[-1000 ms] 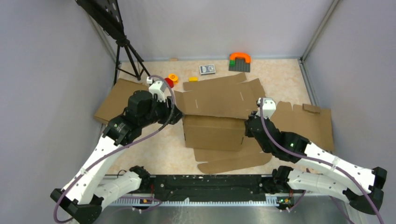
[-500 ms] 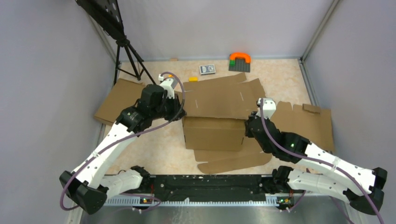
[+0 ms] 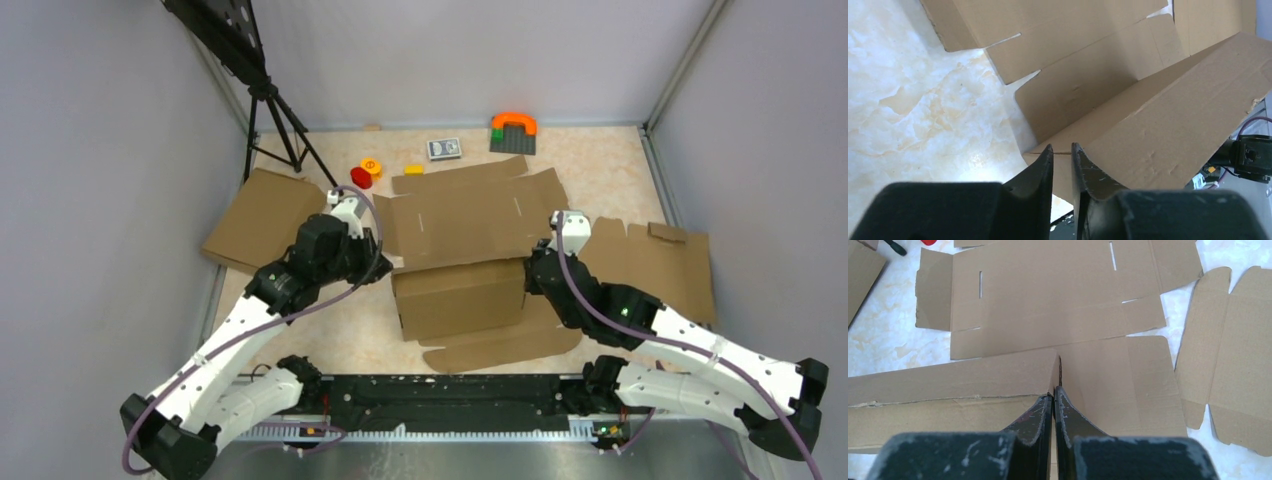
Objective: Fold the paper box
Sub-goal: Close the paper box at the center of the board.
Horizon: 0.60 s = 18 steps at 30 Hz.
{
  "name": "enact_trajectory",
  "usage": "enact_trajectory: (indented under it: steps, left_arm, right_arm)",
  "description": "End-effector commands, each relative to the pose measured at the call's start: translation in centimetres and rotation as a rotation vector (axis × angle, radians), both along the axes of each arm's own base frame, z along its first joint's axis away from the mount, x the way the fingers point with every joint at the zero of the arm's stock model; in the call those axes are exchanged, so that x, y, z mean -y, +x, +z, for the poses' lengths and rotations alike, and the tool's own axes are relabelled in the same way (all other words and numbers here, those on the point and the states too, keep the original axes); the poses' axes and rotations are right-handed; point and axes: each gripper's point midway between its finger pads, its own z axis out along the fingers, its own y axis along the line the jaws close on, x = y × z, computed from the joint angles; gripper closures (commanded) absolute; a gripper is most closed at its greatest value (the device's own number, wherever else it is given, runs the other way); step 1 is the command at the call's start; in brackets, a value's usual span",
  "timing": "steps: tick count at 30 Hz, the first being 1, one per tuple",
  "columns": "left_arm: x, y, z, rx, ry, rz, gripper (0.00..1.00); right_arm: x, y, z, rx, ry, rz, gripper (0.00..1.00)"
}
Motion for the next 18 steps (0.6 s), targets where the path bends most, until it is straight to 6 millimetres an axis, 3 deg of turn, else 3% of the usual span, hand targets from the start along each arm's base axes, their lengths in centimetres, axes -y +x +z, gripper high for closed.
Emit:
enact_trajectory:
  steps: [1, 7, 12, 15, 17, 18]
  left_arm:
    - [-0.1, 0.9, 3.5, 0.136, -0.037, 0.012, 0.76]
    - [-1.4, -0.3, 7.5, 0.3, 0.003, -0.055, 0.39]
    - [-0.1, -3.1, 9.0, 0.466, 0.02, -0.332, 0.28]
    - [0.9, -4.3, 9.9, 0.573, 0.043, -0.498, 0.14]
    - [1.1, -4.2, 9.9, 0.63, 0.083, -0.56, 0.03]
    - [1.0, -3.7, 9.8, 0.656, 0.116, -0.568, 0.01]
  right_arm:
    - [0.3, -0.6, -1.8, -0.041, -0.06, 0.016, 1.0]
    - [0.5, -0.6, -1.3, -0.03, -0.058, 0.02, 1.0]
    - [0.5, -0.7, -1.3, -0.029, -0.056, 0.024, 1.0]
    - [0.5, -0.8, -1.3, -0.03, -0.057, 0.033, 1.0]
    - [0.4, -0.8, -1.2, -0.028, -0.054, 0.036, 1.0]
    - [0.4, -0.7, -1.2, -0.027, -0.057, 0.038, 1.0]
